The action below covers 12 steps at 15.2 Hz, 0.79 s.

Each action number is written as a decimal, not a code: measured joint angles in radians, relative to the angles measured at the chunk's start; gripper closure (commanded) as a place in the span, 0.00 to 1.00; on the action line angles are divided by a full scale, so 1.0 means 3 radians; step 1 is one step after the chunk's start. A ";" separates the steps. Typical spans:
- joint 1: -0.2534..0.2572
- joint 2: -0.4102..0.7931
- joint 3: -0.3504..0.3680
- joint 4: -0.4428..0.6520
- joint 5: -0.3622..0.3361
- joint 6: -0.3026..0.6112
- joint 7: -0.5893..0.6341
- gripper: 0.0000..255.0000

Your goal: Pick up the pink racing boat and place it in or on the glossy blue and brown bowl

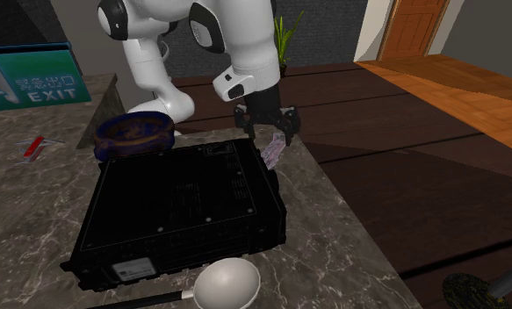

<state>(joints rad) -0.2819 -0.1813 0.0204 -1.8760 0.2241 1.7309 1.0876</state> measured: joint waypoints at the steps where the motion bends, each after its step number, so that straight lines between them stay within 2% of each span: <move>1: 0.0002 0.0008 0.0005 -0.0026 0.0002 0.0036 0.0006 0.00; 5: 0.0011 -0.0004 0.0020 -0.0190 0.0011 0.0190 0.0001 0.00; 11: 0.0012 -0.0003 0.0022 -0.0203 0.0011 0.0206 0.0002 0.00; 12: 0.0012 -0.0003 0.0022 -0.0203 0.0011 0.0206 0.0002 1.00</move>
<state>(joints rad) -0.2781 -0.1823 0.0271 -1.9370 0.2276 1.7926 1.0883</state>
